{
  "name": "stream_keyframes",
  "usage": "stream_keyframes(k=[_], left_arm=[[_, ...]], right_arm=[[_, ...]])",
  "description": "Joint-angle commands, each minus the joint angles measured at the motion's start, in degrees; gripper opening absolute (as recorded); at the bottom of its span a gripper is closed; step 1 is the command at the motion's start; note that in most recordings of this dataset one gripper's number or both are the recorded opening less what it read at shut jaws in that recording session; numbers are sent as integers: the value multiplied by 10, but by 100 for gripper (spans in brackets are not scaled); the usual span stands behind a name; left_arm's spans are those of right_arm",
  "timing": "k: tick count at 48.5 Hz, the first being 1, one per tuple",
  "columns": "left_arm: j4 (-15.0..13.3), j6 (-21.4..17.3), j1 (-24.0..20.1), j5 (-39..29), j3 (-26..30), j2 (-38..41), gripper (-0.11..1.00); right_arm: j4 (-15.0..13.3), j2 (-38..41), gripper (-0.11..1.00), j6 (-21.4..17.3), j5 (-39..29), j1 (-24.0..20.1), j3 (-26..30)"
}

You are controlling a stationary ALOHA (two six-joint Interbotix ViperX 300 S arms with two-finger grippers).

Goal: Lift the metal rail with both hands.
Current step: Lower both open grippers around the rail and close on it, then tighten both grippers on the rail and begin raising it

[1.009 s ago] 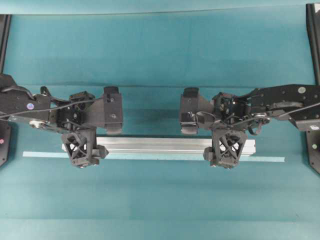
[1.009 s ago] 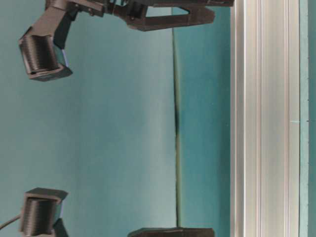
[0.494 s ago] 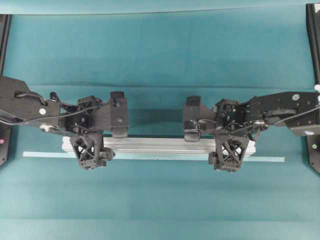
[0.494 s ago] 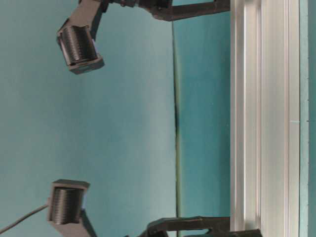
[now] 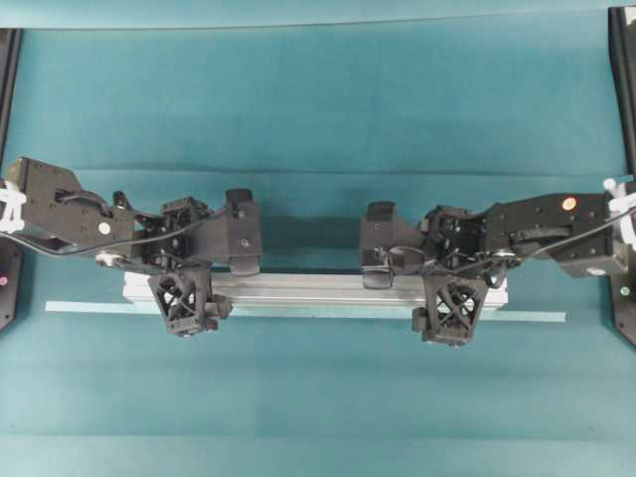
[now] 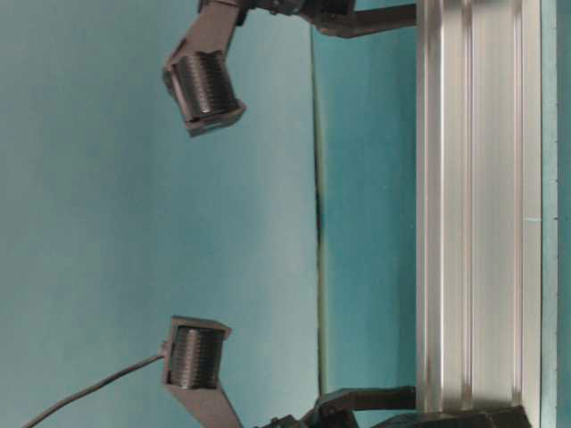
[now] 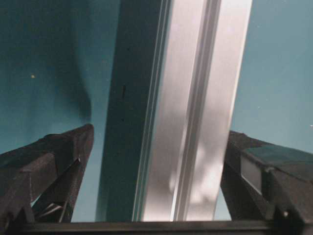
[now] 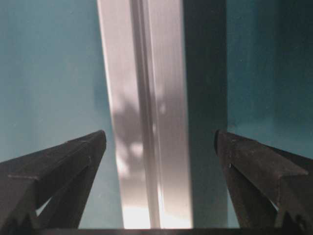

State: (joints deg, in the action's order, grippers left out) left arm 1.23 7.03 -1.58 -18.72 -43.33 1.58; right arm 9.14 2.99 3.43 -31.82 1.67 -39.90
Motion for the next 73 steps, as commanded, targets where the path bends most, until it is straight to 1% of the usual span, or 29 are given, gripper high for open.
stream_keyframes(k=[1,8,28,37,40,42,46,49,51,67,73], left_arm=[[3,-1,1,4,1,1,99],[3,-1,-1,4,-2,3,99],[3,-2,-1,5,-3,4,99],[1,1,1,4,-1,4,97],[1,8,4,3,2,4,91],[3,7,6,1,4,4,84],[1,5,8,0,8,3,64],[1,3,8,1,11,2,45],[3,1,8,3,11,2,38],[1,1,8,4,10,1,38],[3,1,6,-11,12,1,38]], right_arm=[[-3,10,96,4,10,-1,-1],[-4,11,96,4,20,1,0],[-4,13,96,0,21,4,-2],[-4,14,96,-6,22,4,1],[-4,14,92,-5,23,4,1],[-4,15,86,-4,22,4,2],[-3,16,65,-4,20,5,3],[-2,16,47,-4,19,4,3],[-1,16,39,-4,19,5,4],[-1,16,40,-4,16,5,4],[1,14,40,-5,12,7,4]])
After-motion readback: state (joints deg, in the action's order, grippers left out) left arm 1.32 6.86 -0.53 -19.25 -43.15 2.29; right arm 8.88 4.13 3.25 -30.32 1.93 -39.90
